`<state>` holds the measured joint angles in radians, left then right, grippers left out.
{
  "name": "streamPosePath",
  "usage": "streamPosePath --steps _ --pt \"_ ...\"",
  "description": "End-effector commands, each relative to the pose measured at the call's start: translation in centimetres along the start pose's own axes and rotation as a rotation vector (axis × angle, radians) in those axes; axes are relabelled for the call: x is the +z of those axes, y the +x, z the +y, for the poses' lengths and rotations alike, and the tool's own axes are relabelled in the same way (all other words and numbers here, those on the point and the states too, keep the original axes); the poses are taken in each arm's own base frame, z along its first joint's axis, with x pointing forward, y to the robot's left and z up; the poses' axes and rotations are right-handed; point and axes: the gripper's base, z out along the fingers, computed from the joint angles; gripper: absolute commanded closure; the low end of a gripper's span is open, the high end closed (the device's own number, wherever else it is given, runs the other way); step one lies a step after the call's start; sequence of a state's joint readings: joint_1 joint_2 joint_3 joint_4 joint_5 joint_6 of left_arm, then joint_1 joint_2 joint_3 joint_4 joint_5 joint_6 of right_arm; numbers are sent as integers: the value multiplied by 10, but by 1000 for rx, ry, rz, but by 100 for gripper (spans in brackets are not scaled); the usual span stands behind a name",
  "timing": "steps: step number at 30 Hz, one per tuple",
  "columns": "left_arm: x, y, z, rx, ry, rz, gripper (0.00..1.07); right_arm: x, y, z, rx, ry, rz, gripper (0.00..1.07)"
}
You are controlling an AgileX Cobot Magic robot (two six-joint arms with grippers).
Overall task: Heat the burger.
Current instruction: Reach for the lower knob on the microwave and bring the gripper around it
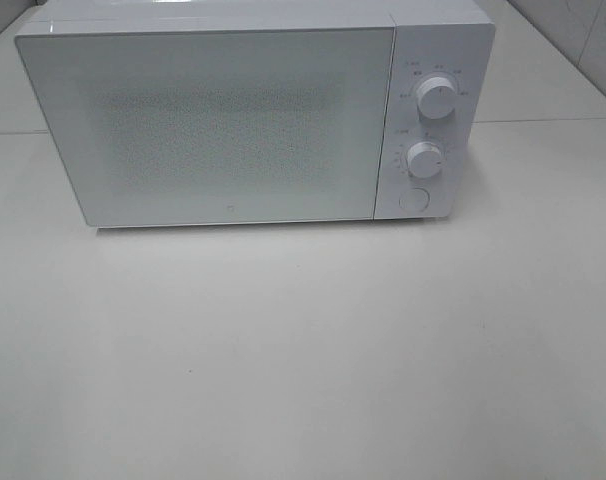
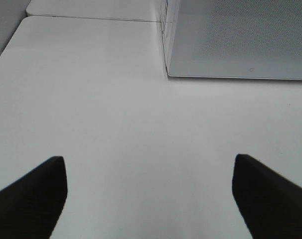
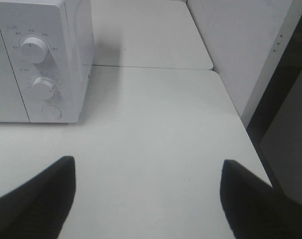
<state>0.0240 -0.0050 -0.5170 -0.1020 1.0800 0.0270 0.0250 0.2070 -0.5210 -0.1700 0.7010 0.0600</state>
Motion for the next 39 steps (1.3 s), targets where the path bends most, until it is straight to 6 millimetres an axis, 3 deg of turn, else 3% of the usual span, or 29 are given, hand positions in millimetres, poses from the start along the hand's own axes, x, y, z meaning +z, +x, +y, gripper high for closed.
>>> streamPosePath --steps 1,9,27,39 --pt "-2 0 0 -5 -3 -28 25 19 -3 3 -20 -10 -37 31" --pt "-2 0 0 -5 -3 -28 25 42 -8 8 -24 -37 -92 31" --pt "-2 0 0 -5 -3 -28 25 122 -23 23 -36 -112 -163 31" --pt "-2 0 0 -5 -3 -28 25 167 -16 33 -44 -154 -191 31"
